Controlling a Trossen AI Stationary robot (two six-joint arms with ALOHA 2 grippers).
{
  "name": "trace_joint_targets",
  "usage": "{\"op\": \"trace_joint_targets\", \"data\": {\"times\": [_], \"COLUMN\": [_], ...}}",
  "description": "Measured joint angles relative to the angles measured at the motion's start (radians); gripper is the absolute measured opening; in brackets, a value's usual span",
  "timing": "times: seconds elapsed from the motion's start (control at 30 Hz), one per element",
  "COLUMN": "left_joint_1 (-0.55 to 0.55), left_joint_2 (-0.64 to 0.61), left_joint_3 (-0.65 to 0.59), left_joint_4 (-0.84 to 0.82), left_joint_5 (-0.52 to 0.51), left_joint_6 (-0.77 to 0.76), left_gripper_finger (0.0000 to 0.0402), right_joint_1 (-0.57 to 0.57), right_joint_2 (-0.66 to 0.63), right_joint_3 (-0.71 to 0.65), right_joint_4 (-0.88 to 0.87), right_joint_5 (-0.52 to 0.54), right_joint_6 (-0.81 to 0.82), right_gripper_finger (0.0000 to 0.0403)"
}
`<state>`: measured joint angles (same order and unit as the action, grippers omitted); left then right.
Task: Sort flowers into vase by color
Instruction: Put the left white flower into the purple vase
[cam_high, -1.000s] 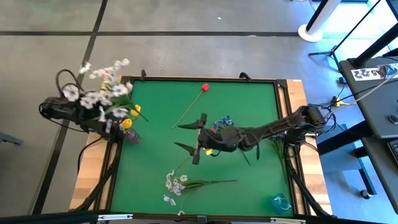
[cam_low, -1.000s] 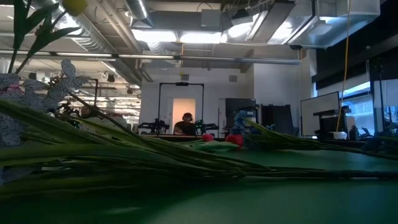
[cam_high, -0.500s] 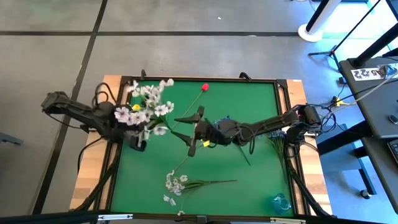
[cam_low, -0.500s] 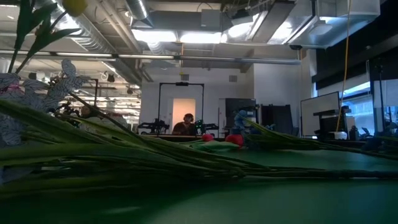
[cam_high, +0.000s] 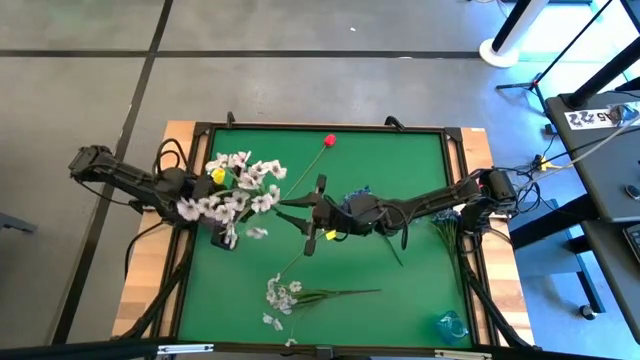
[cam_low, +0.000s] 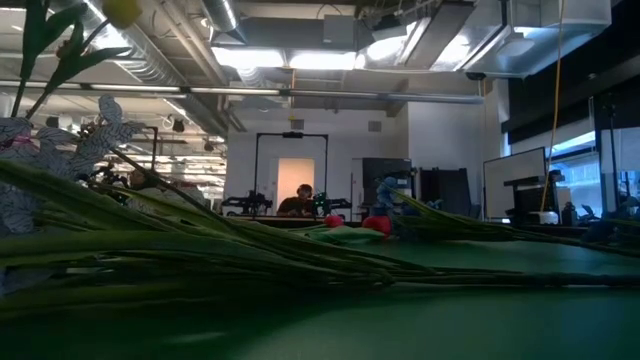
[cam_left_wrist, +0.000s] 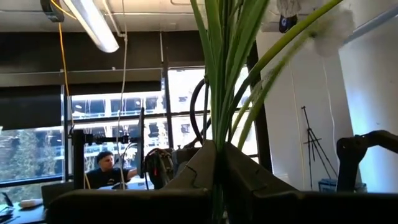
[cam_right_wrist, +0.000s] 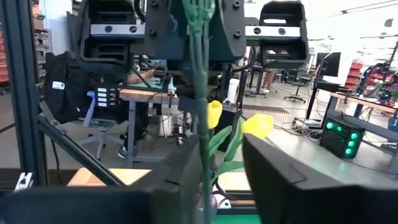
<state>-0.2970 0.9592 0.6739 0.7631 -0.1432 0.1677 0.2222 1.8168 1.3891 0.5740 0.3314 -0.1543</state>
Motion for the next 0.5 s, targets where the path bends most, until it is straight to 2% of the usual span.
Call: {"op": "trace_joint_targets", "data": {"times": [0.17, 0.3, 0.4, 0.5], "left_joint_1": [0.005, 0.006, 0.007, 0.007], "left_joint_2": [0.011, -0.007, -0.049, -0.096], "left_joint_3": [0.0, 0.0, 0.001, 0.001], "left_joint_4": [0.004, -0.097, -0.218, -0.358], "left_joint_5": [-0.013, -0.087, -0.101, -0.101], "left_joint_6": [0.0, -0.041, -0.097, -0.153], "left_gripper_finger": [0.0014, 0.0036, 0.007, 0.0108], "right_joint_1": [0.0, 0.002, 0.019, 0.036], "right_joint_2": [0.0, -0.002, -0.029, -0.067], "right_joint_3": [0.0, 0.0, -0.002, 0.0], "right_joint_4": [-0.017, -0.089, -0.176, -0.283], "right_joint_5": [-0.033, 0.019, 0.09, 0.101], "right_joint_6": [0.0, 0.002, 0.003, 0.04], "right_gripper_finger": [0.0017, 0.0023, 0.002, 0.0007]}}
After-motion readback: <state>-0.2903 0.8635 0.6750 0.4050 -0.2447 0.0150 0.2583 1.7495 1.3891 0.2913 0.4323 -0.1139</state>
